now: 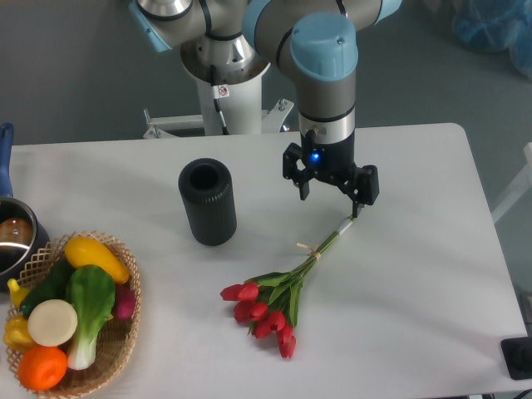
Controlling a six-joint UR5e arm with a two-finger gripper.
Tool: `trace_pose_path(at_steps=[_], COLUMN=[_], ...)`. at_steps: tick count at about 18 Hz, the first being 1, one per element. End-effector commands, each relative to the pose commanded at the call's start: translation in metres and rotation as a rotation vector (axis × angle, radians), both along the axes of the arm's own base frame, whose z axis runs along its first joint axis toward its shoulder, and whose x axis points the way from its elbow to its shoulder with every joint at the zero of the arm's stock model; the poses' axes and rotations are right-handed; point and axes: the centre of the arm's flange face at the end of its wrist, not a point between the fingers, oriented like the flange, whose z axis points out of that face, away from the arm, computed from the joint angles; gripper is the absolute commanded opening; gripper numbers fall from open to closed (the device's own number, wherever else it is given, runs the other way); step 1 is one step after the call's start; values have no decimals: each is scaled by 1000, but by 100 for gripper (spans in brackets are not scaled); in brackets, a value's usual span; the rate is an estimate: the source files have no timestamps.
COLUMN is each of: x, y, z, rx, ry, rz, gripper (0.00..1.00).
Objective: Pick up the flowers from the table
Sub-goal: 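Move the open gripper toward the tulip stems near the string tie, then lower the open gripper down onto the tulip stems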
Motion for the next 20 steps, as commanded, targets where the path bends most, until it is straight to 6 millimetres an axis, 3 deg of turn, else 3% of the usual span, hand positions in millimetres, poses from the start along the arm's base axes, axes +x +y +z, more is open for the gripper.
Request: trace_pose_path(at_steps=[5, 11, 15, 18, 20], x=[3, 11, 19, 20, 19], y=[2, 10, 7, 8, 10], z=[0, -15, -45, -56, -77], rx=[-1, 2, 61, 55, 29], ry=[1, -14, 28, 16, -15], rz=[-6, -24, -28, -24, -27], gripper=[100, 100, 100, 100, 100])
